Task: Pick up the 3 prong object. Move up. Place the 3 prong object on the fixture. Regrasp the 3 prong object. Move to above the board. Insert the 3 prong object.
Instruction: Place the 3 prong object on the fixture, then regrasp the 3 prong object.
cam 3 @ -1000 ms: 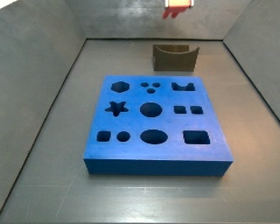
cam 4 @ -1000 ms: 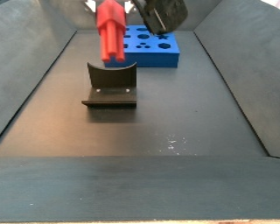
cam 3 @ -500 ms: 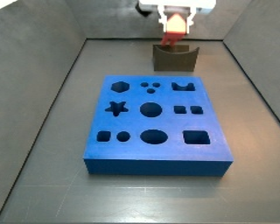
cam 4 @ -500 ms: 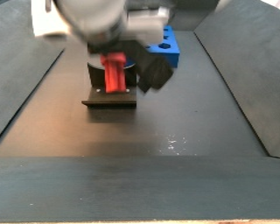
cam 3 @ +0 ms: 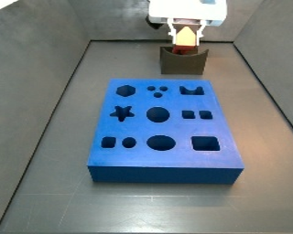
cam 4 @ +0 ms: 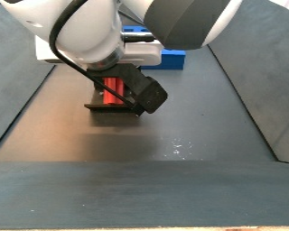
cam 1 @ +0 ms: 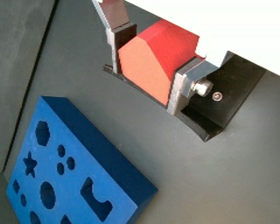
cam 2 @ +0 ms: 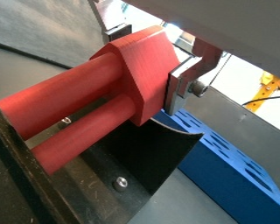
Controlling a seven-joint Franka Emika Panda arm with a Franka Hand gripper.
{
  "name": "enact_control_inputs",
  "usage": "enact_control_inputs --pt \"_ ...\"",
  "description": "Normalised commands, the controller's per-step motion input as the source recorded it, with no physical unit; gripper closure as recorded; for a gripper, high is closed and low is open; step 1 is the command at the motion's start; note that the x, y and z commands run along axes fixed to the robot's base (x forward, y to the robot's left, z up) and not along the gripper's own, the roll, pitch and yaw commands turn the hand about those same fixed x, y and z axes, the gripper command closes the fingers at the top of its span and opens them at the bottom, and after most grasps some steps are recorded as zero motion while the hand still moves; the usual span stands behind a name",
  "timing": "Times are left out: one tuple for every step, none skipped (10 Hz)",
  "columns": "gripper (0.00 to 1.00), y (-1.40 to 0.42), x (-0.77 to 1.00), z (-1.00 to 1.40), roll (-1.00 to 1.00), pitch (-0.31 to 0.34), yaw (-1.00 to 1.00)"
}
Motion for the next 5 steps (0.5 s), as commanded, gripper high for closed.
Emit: enact_control_inputs --pt "1.0 0.19 0.09 -0.65 -0.1 -0.113 -0.04" --pt "1.0 0.19 0.08 -0.66 -0.1 -0.108 -0.02" --pt "1.0 0.18 0.08 -0.66 -0.1 -0.101 -0.01" --pt "0.0 0.0 0.0 0.0 0.0 0.0 0.0" --pt "0.0 0.0 0.0 1.0 -0.1 -0.065 -0.03"
